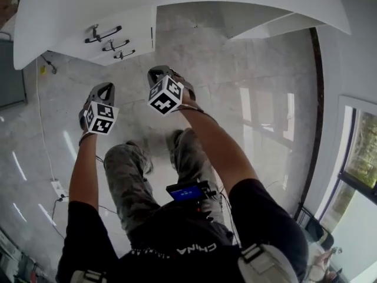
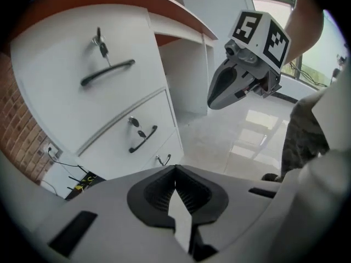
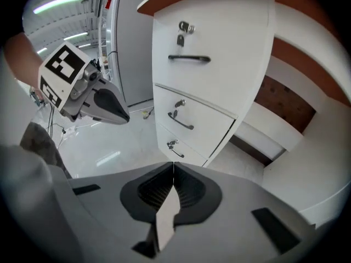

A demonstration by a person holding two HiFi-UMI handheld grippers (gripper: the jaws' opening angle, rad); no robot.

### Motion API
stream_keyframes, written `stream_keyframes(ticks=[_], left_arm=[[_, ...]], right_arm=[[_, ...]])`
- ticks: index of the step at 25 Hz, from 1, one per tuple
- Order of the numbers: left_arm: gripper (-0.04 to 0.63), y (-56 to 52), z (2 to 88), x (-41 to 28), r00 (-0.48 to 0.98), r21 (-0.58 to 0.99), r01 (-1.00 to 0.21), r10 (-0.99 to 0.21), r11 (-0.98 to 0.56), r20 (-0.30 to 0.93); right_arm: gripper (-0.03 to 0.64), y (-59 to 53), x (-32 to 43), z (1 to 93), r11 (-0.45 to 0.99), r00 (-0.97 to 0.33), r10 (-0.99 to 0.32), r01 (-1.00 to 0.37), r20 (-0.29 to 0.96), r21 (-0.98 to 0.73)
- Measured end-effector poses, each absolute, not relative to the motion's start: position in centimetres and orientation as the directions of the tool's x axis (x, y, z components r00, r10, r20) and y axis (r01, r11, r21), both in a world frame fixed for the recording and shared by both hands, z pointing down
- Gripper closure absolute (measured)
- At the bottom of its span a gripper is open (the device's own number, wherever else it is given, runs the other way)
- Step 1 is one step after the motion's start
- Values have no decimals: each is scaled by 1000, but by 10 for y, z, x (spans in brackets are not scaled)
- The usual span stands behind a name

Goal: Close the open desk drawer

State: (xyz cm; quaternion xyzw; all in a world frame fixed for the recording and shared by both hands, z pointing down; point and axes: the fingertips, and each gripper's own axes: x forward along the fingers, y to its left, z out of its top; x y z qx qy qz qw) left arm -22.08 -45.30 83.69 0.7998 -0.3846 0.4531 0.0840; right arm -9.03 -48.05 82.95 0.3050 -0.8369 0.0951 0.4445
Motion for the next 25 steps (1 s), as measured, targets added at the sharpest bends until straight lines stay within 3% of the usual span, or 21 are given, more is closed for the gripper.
stream_keyframes(ticks=[6,14,25], left_arm=[[583,-416,684,-214,291,-165,-701,-490,-694,822],[583,-376,461,-196,270,-178,-759,-552,-626,789],[583,-319,369,-125,261,-140,-819,-578,-556,773]], right_arm=[[600,-446,-55,688,791,-393,-363,-610,845,56],[600,-403,-18,476,780,-431,-384,-625,816,37],[600,-346,41,389,774,-411,-437,-625,800,102]])
